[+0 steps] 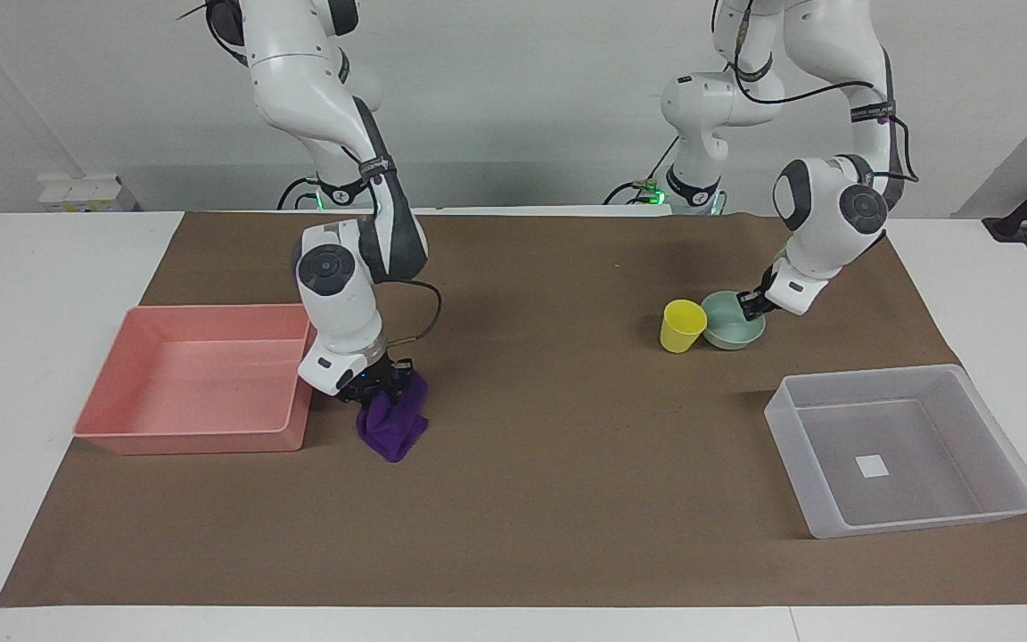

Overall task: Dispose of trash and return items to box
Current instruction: 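Lift the green bowl into the clear bin while the right gripper lifts the cloth, then release the bowl with the left gripper while the right gripper drops the cloth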

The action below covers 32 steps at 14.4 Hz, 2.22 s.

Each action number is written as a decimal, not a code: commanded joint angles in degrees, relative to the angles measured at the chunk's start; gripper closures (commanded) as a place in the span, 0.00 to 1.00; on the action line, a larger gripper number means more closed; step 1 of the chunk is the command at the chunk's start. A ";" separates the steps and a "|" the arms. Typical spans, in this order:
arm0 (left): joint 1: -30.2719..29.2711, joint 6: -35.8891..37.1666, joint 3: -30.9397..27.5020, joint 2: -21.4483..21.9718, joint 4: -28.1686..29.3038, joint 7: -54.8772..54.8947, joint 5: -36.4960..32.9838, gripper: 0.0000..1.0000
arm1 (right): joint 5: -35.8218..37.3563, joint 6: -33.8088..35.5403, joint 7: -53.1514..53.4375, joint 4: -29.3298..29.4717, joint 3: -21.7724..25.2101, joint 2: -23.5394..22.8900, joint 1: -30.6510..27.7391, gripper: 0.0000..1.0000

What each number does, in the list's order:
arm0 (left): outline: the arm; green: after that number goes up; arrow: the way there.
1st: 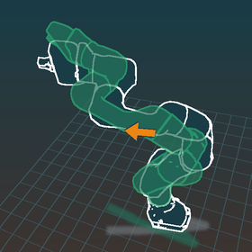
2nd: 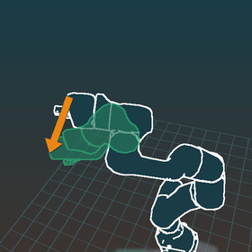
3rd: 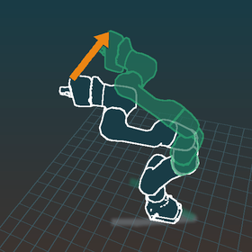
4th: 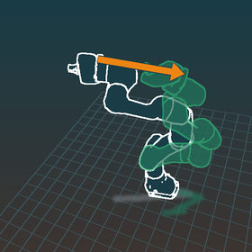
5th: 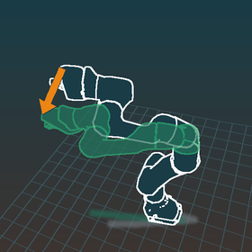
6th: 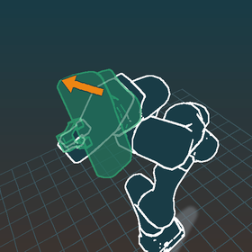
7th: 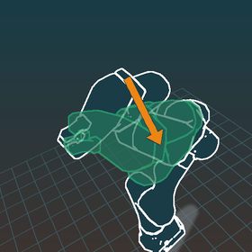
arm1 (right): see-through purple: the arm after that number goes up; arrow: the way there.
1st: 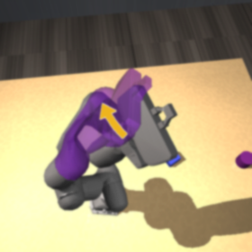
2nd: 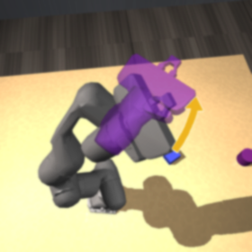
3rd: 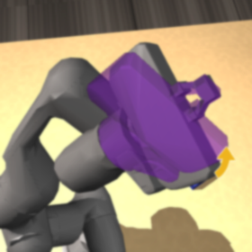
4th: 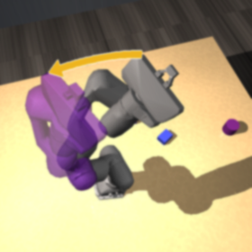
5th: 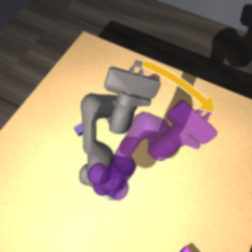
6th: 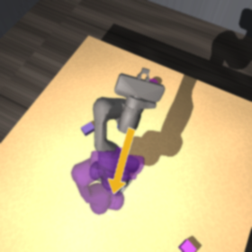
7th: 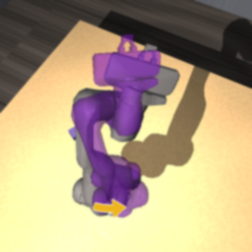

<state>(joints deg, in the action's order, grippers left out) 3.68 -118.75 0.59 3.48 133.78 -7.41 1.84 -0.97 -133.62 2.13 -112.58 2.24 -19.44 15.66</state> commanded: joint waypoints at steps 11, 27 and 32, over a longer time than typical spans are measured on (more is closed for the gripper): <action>-7.46 12.92 -1.47 -21.80 -48.54 2.49 1.32 1.00 | -0.17 20.84 3.06 8.34 0.48 13.01 -4.31 1.00; -7.92 3.44 -2.17 -36.36 -50.54 2.31 2.30 0.00 | 0.70 18.59 -21.54 -7.20 0.75 19.01 -27.69 0.92; -1.67 14.83 -1.47 -22.58 -49.85 1.44 -2.72 0.00 | 0.88 18.56 -22.08 -5.82 0.66 17.95 -27.26 0.21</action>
<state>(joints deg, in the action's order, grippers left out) 0.94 -110.37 -0.60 -27.49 81.05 -5.71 0.62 -0.63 -115.34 -18.90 -119.15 3.52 -2.14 -11.02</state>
